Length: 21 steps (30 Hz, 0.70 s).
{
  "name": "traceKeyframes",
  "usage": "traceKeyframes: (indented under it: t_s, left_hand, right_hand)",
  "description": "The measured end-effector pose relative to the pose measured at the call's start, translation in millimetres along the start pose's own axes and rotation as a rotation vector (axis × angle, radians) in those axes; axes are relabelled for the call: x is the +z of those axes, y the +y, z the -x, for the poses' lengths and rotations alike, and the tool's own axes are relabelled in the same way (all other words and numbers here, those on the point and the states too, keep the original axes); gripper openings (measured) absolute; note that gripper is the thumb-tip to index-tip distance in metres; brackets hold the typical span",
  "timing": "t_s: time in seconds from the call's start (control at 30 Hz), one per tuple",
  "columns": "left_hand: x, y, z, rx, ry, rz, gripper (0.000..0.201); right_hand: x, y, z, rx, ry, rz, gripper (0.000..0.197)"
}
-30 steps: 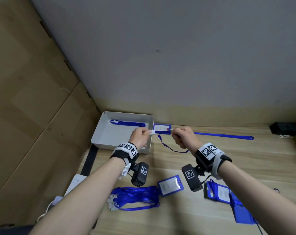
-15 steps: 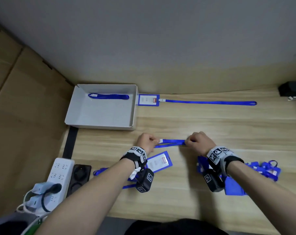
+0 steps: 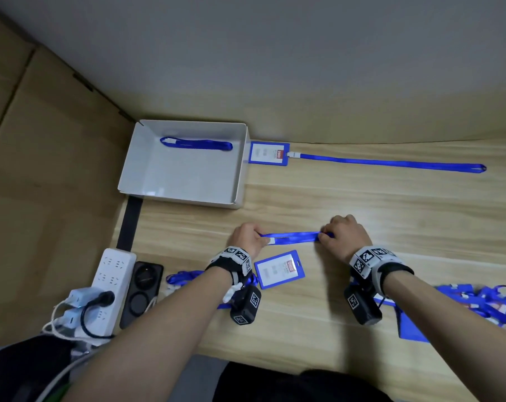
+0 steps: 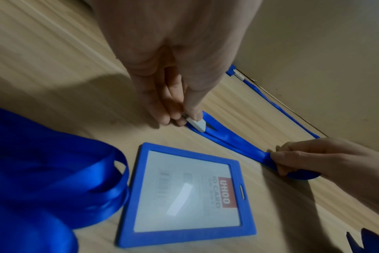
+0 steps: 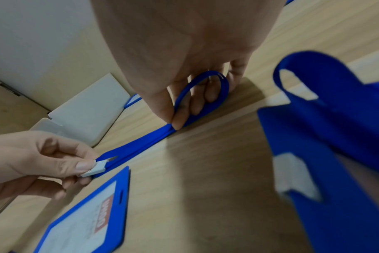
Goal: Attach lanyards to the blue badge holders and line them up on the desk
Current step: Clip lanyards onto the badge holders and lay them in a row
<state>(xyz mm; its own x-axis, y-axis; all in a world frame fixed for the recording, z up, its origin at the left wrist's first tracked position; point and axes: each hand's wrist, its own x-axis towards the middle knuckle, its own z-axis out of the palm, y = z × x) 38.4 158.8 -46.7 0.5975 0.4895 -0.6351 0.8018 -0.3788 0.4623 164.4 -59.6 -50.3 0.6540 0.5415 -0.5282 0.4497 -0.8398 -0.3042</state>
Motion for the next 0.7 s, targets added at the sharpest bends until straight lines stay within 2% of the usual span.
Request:
traceKeyframes:
  t_s: [0.2, 0.37, 0.5, 0.6, 0.7]
  left_hand:
    - [-17, 1, 1, 0.026, -0.015, -0.057, 0.017]
    - [-78, 10, 8, 0.125, 0.024, -0.071, 0.007]
    - [-144, 16, 6, 0.225, 0.036, -0.11, 0.007]
    - [-193, 15, -5, 0.265, 0.077, -0.109, 0.006]
    - [-235, 5, -22, 0.275, 0.115, -0.038, 0.005]
  right_hand:
    - [-8, -9, 6, 0.049, -0.036, -0.096, 0.028]
    - [-37, -18, 19, 0.12, 0.031, -0.247, 0.025]
    - [-72, -61, 24, 0.092, 0.097, -0.496, 0.031]
    - [-92, -103, 14, 0.063, 0.12, -0.626, 0.023]
    - [-107, -139, -6, 0.078, 0.139, -0.885, 0.02]
